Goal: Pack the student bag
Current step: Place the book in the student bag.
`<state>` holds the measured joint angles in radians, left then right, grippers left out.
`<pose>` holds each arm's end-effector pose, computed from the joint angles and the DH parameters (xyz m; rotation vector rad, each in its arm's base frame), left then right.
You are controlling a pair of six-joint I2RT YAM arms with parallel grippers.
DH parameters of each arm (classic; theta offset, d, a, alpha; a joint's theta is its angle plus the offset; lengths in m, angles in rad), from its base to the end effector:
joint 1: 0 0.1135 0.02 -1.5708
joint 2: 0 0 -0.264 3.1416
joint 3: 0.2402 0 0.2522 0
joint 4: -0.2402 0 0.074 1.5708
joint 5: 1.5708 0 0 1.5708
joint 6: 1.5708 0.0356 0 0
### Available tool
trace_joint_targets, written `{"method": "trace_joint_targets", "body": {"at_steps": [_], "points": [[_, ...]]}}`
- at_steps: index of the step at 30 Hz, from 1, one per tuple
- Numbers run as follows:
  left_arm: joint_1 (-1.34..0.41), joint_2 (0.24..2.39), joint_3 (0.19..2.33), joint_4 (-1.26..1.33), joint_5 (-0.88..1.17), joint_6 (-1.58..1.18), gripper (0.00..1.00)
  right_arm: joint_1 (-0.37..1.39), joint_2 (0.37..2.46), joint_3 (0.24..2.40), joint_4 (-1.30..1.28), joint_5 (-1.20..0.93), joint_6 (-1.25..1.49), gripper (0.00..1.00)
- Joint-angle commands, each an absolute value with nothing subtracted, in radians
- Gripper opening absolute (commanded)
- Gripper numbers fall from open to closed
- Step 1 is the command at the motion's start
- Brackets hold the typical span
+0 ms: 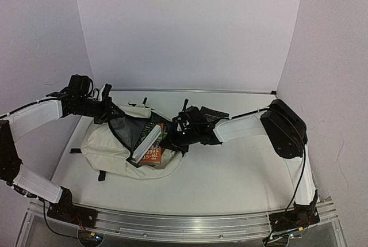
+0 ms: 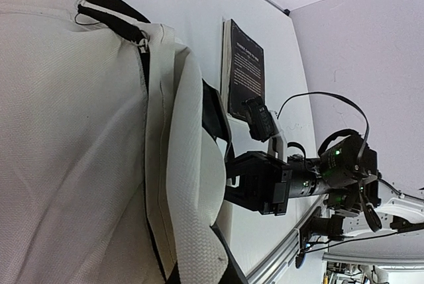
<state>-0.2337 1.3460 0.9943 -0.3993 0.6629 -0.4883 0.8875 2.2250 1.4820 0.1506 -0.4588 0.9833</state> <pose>0.2735 -0.0876 0.2732 0.0505 2.3905 -1.1243 0.2968 0.3896 0.1423 -0.1927 2.5384 1.4325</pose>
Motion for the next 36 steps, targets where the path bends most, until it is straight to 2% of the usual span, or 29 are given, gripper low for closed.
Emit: {"method": "trace_joint_targets", "body": {"at_steps": [1,6,8,12,16,20,22,27,36], "points": [[-0.231,1.348,1.023,-0.321,0.702,-0.515,0.0,0.909,2.232,1.458,0.436,-0.431,1.103,0.11],[-0.231,1.354,1.014,-0.294,0.722,-0.535,0.0,0.921,2.269,1.481,0.517,-0.404,1.115,0.1],[-0.231,1.344,1.012,-0.299,0.708,-0.535,0.0,0.921,2.247,1.482,0.509,-0.371,1.072,0.14],[-0.23,1.321,1.034,-0.372,0.63,-0.499,0.0,0.922,2.162,1.493,0.349,-0.283,0.873,0.32],[-0.229,1.301,1.081,-0.471,0.543,-0.449,0.0,0.921,2.054,1.469,0.133,-0.1,0.707,0.48],[-0.229,1.298,1.144,-0.623,0.409,-0.371,0.1,0.915,1.988,1.461,-0.059,0.024,0.614,0.61],[-0.228,1.31,1.165,-0.683,0.365,-0.341,0.11,0.914,2.012,1.521,-0.156,0.053,0.572,0.66],[-0.226,1.344,1.168,-0.746,0.326,-0.318,0.08,0.916,2.113,1.671,-0.339,0.082,0.543,0.71],[-0.227,1.311,1.109,-0.678,0.36,-0.355,0.08,0.954,2.254,1.818,-0.406,0.073,0.558,0.77]]}}
